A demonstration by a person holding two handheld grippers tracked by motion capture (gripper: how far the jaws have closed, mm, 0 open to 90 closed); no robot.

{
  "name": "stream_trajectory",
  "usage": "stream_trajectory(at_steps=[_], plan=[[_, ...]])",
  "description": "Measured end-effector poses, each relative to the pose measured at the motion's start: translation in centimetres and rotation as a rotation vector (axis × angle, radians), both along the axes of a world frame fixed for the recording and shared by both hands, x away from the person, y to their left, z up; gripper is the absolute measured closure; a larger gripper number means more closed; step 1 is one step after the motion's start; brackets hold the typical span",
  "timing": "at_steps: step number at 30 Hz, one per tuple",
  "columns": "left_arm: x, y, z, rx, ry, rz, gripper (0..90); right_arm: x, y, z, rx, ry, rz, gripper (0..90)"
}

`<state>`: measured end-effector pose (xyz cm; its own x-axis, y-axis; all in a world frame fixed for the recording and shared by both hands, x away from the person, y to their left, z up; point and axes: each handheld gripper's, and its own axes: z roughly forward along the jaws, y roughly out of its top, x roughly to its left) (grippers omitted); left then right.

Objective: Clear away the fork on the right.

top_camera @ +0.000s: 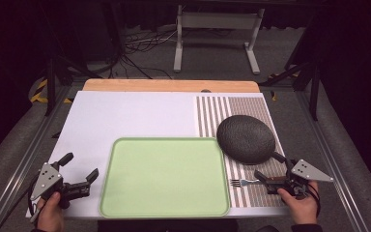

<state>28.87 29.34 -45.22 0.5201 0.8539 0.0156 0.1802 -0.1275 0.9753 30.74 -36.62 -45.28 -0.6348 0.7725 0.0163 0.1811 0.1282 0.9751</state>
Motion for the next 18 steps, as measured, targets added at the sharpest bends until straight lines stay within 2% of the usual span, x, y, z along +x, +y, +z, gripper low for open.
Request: stream_trajectory(at_steps=[18], plan=[[0.0, 0.03, 0.01, 0.001, 0.003, -0.001, 0.1, -0.01, 0.06, 0.13, -0.003, -0.001, 0.004, 0.6]])
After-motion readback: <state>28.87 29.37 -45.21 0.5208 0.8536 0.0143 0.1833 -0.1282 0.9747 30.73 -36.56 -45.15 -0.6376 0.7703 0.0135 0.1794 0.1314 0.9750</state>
